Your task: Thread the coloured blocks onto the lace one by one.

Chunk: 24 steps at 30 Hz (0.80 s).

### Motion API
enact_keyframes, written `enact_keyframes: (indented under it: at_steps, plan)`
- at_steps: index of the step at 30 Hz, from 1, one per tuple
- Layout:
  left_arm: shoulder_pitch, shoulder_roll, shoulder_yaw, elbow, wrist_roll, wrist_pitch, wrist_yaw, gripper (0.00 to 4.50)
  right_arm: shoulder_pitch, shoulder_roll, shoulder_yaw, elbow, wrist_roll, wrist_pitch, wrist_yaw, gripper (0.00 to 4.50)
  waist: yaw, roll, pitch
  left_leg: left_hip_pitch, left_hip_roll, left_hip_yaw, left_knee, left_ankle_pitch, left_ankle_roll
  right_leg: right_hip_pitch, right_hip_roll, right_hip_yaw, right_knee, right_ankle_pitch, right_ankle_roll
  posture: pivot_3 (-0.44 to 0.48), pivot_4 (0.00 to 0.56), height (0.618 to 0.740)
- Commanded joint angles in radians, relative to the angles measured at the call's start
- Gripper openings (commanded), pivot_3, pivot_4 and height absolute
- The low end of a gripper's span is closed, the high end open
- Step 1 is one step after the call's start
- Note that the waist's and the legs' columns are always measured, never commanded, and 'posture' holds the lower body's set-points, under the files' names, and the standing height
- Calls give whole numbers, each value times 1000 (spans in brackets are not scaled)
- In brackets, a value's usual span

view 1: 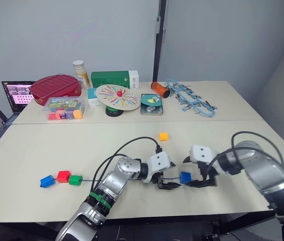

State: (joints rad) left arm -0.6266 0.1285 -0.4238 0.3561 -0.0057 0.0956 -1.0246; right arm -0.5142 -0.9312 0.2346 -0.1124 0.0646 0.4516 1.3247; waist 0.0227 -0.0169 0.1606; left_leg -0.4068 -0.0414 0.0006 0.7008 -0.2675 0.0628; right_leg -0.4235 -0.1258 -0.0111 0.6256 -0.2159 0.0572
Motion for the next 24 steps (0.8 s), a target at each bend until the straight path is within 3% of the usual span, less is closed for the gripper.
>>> enact_keyframes:
  at_steps: [1, 8, 17, 23, 24]
  plan:
    - [-39, -51, -25, 50, -11, -82, -32, 4128, 60, -91, -92, -91, 68, 71, 42, 4500, 4, 0, 0, 0, 0, 0, 0, 0, 0, 0, 0, 0, 0, 0, 0, 0, 150, 740]
    - [-108, -131, -21, 227, 33, -196, 29, 4128, 173, -132, -148, -151, 101, 115, -22, 4500, 2, -1, 0, 0, 1, 1, 0, 0, 1, 0, 0, 0, -1, 0, 0, 0, 150, 740]
    - [-140, -140, -7, 309, 51, -233, 40, 1250, 203, -77, -74, -44, -4, -84, -125, 4500, 0, -1, 0, 0, 1, 1, 1, 0, 0, 0, 0, 0, -1, 0, 0, 0, 150, 740]
    - [-132, -130, -10, 300, 47, -225, 14, 1209, 161, -22, -52, 6, -7, -120, -134, 4500, -4, -1, 0, 1, 1, 1, 2, 0, 0, 2, 0, 0, 0, 0, 0, 0, 150, 740]
    - [-131, -130, -9, 299, 48, -223, 13, 1209, 146, -10, -46, 19, -9, -125, -133, 4256, -7, -1, 0, 1, 1, 1, 2, 0, 0, 2, 1, 0, -1, 0, 0, 0, 150, 740]
